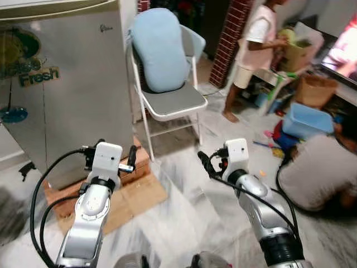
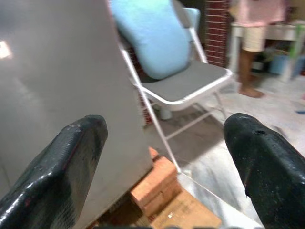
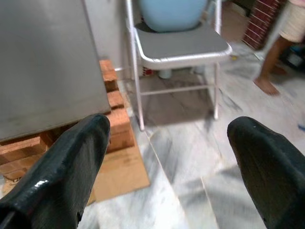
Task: Restocking fridge
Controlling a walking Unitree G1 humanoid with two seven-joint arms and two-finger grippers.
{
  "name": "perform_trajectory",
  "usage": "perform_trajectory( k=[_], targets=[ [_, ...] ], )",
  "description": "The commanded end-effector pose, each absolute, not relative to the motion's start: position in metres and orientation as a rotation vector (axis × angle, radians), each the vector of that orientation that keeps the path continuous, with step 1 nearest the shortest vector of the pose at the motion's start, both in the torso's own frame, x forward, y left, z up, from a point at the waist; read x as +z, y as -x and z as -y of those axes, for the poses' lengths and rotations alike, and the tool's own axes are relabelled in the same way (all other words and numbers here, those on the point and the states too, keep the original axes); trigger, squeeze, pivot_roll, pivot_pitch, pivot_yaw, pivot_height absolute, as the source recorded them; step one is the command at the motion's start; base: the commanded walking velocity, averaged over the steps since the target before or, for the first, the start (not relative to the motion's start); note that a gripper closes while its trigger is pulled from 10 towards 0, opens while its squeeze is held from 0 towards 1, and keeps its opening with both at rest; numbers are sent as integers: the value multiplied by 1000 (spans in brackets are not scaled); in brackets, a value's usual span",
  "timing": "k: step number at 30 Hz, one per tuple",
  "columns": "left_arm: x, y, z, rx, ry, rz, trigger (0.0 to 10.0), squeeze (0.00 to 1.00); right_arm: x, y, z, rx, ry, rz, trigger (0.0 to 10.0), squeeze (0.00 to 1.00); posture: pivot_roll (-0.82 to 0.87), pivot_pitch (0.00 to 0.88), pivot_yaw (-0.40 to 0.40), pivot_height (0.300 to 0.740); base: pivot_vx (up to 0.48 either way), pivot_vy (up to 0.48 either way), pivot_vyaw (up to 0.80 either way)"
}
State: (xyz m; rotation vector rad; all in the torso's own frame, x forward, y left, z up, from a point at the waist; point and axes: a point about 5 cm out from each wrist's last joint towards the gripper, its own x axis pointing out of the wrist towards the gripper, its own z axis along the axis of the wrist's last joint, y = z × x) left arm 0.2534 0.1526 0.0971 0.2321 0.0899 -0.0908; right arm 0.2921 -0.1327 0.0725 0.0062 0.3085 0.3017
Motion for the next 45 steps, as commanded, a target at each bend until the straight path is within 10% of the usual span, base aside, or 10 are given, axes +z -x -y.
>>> perform_trajectory(
  k=[1,45],
  targets=[
    [99,-253,-146,-120,-221,-79,10000,0,73,-293,138,285,1,-308,10000,0,65,0,-36,740,0,0,-800],
    [98,-260,-144,-159,-131,-83,10000,0,83,-295,151,168,-25,-258,10000,0,25,0,-25,740,140,190,-800]
  ],
)
